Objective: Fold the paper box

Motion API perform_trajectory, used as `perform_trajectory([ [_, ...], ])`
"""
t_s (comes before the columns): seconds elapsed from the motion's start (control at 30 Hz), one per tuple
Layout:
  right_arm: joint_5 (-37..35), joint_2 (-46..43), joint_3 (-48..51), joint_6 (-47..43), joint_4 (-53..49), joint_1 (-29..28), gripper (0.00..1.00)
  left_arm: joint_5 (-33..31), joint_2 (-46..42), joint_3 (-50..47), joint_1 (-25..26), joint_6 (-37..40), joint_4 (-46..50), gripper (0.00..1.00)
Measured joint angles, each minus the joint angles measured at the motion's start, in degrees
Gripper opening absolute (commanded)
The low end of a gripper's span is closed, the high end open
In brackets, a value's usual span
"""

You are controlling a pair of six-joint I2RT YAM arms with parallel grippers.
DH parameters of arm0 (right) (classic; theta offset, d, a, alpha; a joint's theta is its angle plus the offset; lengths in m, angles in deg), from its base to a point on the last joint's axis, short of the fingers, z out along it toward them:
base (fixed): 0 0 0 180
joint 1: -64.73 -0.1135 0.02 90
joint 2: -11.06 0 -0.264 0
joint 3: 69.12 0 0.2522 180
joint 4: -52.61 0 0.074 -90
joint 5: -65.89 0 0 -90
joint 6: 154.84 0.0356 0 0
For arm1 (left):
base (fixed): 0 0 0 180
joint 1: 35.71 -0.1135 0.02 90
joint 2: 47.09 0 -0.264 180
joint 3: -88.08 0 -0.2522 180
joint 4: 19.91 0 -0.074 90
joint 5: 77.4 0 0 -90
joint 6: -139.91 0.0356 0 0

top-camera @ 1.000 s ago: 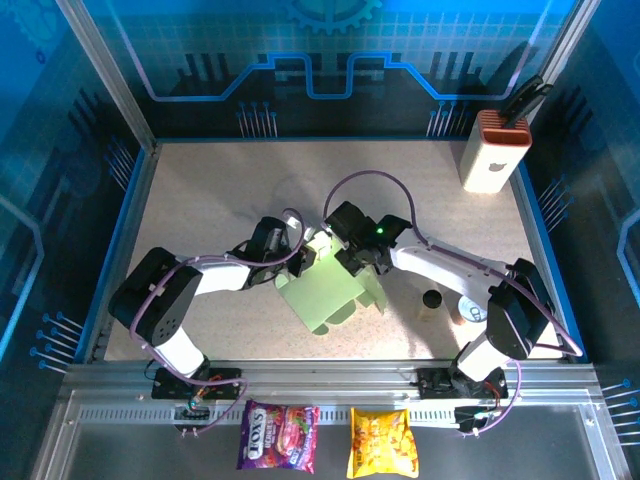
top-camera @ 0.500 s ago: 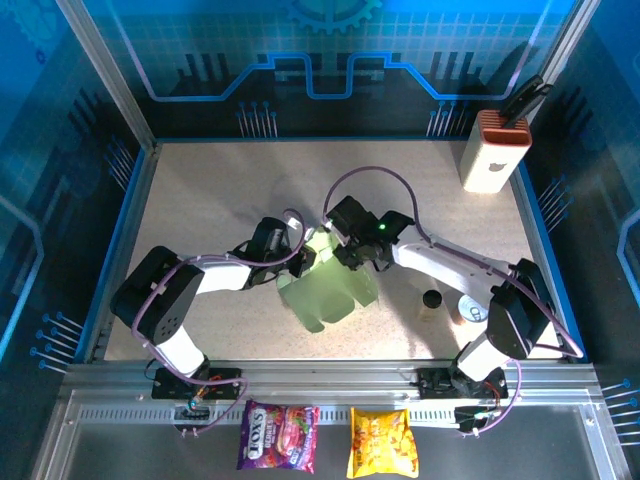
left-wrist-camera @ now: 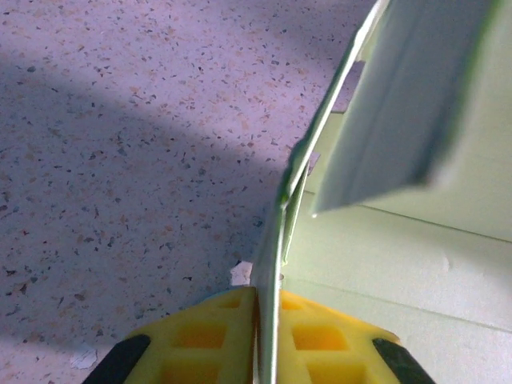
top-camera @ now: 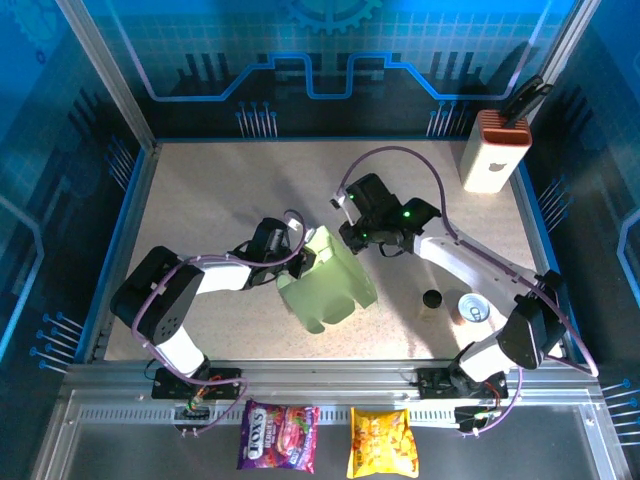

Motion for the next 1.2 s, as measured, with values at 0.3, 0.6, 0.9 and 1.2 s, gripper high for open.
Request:
perform_trajectory([
  [0.3,6.03,3.39,2.01,0.52,2.78,2.51,0.13,0.00,-0.94,0.00,0.31,0.02,0.92,0.15],
  [0.6,9.01,6.32,5.22,1.11,4.02,2.51,0.18,-0.02,-1.25,0.00,0.83,0.02,1.68,0.17],
  [0.9,10.14,7.43,7.23,1.62,5.81,2.51,0.21,-0.02,-1.27,0.00,1.40,0.26,1.95,0.19],
  [1.2,11.52,7.39,7.69,3.17,6.99,2.69,0.31,-1.31,-1.46,0.00,2.16,1.42,2.16,0.16],
])
